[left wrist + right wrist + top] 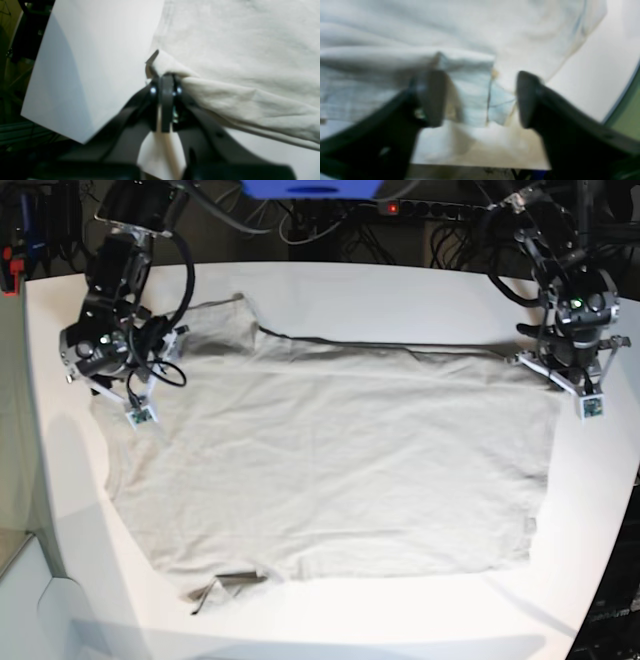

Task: Layout the t-shirt on the table in an organized manner, then fold the t-shirt properly
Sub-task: 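Hold the folded edge with both grippers and smooth it flat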

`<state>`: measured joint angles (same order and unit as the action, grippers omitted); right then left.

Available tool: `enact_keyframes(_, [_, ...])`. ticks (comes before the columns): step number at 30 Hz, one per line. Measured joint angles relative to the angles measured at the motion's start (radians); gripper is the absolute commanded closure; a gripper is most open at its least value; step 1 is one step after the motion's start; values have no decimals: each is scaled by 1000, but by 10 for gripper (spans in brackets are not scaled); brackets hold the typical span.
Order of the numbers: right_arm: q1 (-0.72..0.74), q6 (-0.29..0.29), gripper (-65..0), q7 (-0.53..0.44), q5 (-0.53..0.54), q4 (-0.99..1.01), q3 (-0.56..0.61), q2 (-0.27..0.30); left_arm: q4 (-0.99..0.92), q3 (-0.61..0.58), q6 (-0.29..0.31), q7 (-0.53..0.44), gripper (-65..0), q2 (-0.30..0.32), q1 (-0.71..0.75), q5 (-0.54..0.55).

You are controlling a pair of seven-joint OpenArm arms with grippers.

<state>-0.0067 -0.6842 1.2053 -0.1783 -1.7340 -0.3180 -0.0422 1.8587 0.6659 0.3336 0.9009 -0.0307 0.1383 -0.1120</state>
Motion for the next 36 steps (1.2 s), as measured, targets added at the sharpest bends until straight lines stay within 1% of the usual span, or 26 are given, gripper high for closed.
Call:
enact_keyframes(2, [0,0,-237,-2,0,0,1,-11,0,0,0,0,-3,0,0,0])
enact_keyframes(7, [-4,0,-110,-2,0,2,3,-10,0,0,0,0,-3,0,0,0])
enact_keyframes(9, [-2,0,-70,-1,0,2,3,-10,0,0,0,0,-3,0,0,0])
enact_keyframes(10, [-1,0,-64,-2,0,2,3,-9,0,0,0,0,-3,0,0,0])
enact_keyframes(18, [60,0,-61,-2,0,-3,-2,-7,0,0,0,0,-3,0,0,0])
enact_keyframes(22, [75,0,-62,0,0,-5,-2,13,0,0,0,0,-3,0,0,0])
enact_keyframes(27, [60,0,-61,2,-7,-5,-3,12,0,0,0,1,-3,0,15,3])
enact_keyframes(31, [11,0,-64,6,-8,-6,-5,9,0,0,0,0,-3,0,12,5])
enact_keyframes(33, [7,0,-81,6,-8,-6,-5,9,0,0,0,0,-3,0,11,4])
enact_keyframes(36, [3,0,-149,0,-3,-7,-4,9,0,0,0,0,-3,0,10,3])
